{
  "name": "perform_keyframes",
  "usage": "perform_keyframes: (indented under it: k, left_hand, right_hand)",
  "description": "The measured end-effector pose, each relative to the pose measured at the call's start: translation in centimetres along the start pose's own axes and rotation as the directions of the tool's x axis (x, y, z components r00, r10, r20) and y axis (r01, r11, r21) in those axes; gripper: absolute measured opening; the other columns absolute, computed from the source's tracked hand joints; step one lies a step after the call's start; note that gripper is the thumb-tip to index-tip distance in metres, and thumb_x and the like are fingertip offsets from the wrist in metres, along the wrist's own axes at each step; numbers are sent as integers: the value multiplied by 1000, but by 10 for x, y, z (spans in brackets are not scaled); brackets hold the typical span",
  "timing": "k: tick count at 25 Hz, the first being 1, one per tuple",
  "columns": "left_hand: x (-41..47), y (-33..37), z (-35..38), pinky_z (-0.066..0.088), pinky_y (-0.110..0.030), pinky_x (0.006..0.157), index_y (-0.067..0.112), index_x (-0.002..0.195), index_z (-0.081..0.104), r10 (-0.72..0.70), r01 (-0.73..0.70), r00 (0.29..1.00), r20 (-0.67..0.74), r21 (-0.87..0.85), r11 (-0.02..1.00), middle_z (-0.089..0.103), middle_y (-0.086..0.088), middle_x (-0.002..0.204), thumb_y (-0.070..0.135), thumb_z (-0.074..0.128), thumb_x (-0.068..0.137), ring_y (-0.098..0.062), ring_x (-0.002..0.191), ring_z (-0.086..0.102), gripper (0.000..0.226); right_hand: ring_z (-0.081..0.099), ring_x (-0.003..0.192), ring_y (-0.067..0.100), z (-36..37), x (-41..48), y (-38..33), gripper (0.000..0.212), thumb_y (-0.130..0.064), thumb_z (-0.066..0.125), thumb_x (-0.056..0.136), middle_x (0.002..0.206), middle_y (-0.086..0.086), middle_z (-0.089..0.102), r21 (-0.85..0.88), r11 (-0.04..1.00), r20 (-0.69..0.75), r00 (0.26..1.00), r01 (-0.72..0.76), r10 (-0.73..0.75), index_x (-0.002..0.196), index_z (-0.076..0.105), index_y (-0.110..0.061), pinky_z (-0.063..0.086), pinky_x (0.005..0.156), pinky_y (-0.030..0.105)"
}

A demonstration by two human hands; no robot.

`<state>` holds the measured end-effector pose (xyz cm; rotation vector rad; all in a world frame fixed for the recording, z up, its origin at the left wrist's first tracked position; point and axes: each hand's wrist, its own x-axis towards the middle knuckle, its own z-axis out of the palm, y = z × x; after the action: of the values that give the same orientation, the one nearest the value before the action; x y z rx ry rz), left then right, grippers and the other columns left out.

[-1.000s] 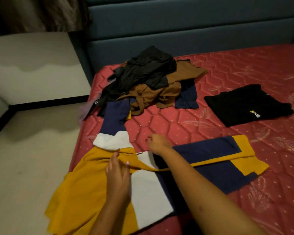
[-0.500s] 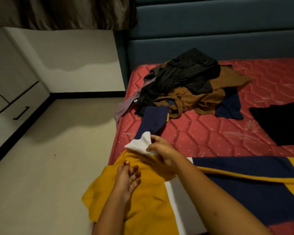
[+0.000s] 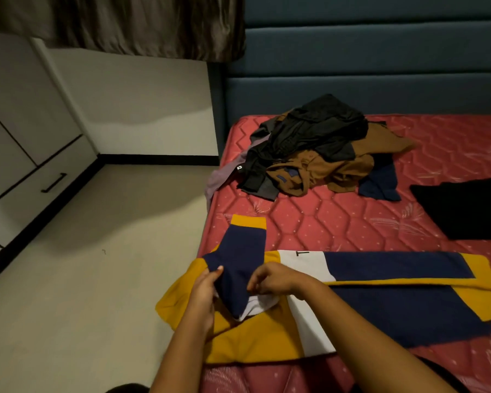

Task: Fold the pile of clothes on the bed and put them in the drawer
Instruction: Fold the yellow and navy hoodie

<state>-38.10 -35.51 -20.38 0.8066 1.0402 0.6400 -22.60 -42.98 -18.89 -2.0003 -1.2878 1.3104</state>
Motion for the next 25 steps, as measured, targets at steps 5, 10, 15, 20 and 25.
perform_keyframes:
  k: [5,10,15,20,25]
  left_hand:
    - [-26,23,-36,47,-23,65,7,81,61,87,-89,996,-17,-249,965,68,-1,67,-8,31,88,-16,74,58,34]
    - [-46,47,-47,51,-21,64,13,83,62,192,-161,975,113,-233,959,70,-1,73,-2,40,92,-11,71,66,28]
    - [-52,33,-36,55,-21,70,12,125,55,59,-109,933,356,120,987,65,-9,112,-3,51,92,-17,93,64,36]
    - [-50,36,-12,40,-1,85,3,137,46,143,-375,880,453,477,795,49,-2,134,-25,37,87,-5,120,44,58]
    - [-34,51,15,39,-21,104,16,122,62,339,-581,809,480,569,582,52,-6,132,-19,42,84,-23,132,44,56]
  right_hand:
    - [57,98,17,23,-16,13,50,-8,57,88,116,4,60,-227,973,-155,988,-37,1,136,50,-19,43,75,22]
    - [55,82,9,54,-25,1,43,-12,53,95,105,4,59,38,994,-20,995,99,-98,136,47,-23,45,69,14]
    - [64,93,17,50,-28,-8,42,-45,54,93,116,5,65,663,743,-207,976,93,64,128,56,-22,53,73,27]
    - [54,123,28,28,-31,-15,55,-31,57,95,134,1,54,872,469,-188,981,141,53,141,32,-46,51,94,44]
    - [59,104,13,0,-42,-23,65,15,39,92,139,-2,47,678,584,-586,808,446,63,144,39,-25,53,77,24]
